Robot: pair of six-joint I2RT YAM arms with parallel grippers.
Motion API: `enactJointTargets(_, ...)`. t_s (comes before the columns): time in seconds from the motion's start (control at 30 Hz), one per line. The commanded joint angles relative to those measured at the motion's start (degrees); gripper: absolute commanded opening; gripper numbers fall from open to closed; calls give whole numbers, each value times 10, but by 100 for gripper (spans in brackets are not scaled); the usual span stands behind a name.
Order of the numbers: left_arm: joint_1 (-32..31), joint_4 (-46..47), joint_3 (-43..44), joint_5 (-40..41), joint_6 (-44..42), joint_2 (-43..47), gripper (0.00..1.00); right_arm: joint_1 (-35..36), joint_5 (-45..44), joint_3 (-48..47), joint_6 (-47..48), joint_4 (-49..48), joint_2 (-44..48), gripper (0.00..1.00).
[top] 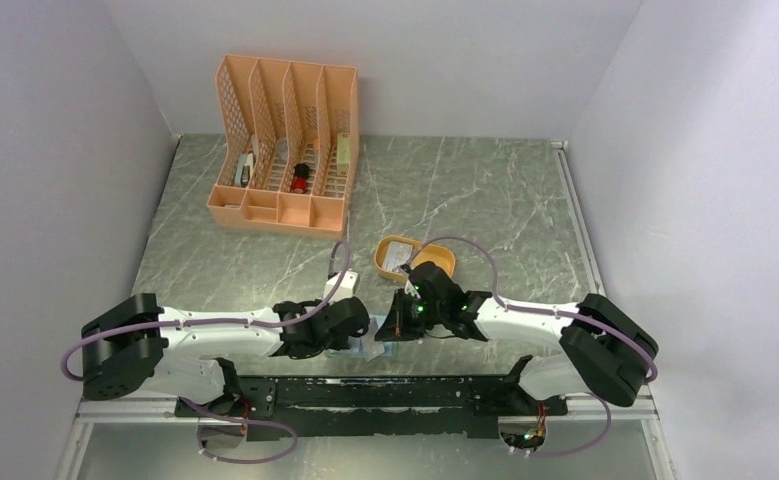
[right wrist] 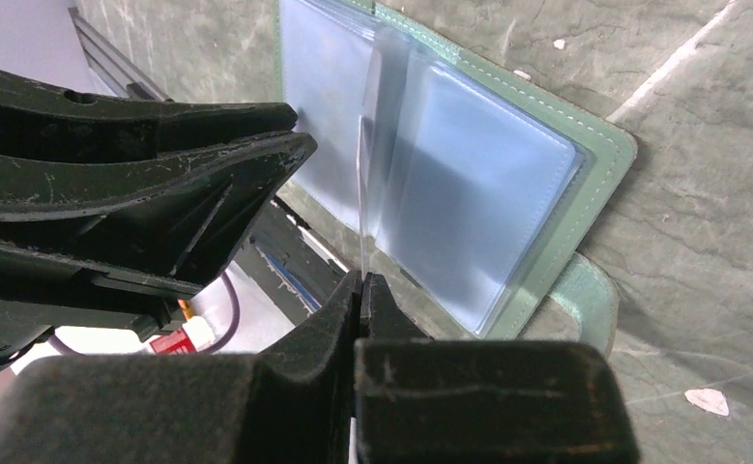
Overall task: Put the credit cards into the card holder
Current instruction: Insert the credit card into the card holder.
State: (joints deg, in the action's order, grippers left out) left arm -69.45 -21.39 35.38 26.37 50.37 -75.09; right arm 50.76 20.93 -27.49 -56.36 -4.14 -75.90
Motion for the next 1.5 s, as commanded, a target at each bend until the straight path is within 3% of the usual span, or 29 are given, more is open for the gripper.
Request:
enactJointTargets(0.0,4,-8,-11,2,5,3,25,-2,11,0,2,-18,-12,0)
enactJointTargets(0.67,4,-57,-4,14,7,57,26,-2,0,34,-38,-120,-42,0)
enactJointTargets(1.07,21,-99,-53,37,43,95,27,-1,11,27,-38,-147,-66,0)
enactJointTargets(1.47,34,-64,-60,5,28,49,23,0,27,32,-43,-190,-80,0)
